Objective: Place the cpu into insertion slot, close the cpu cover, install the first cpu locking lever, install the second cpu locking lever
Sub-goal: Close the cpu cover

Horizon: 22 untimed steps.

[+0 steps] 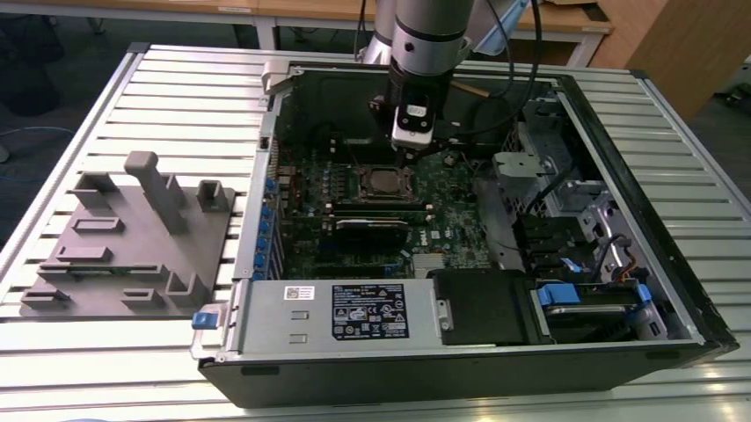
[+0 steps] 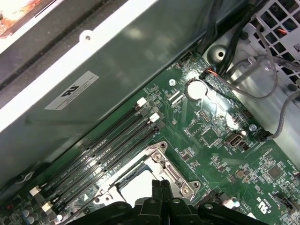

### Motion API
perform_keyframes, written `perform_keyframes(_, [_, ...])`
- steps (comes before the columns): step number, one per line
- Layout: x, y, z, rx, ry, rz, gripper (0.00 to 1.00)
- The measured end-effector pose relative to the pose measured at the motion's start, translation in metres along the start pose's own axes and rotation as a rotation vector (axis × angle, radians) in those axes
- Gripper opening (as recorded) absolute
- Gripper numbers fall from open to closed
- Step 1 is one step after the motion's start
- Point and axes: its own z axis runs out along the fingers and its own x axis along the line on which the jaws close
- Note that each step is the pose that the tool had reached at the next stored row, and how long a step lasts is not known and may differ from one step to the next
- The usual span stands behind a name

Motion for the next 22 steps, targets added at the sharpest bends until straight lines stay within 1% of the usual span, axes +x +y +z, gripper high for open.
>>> perform_keyframes(5, [0.0000,0.0000,0.0000,0.0010,0.0013,-0.033,0.11])
perform_keyframes(18, [0.0000,0.0000,0.0000,0.0011,0.0014,-0.035,0.11])
perform_keyframes(22, [0.0000,0.0000,0.0000,0.0014,0.0018,-0.044,0.11])
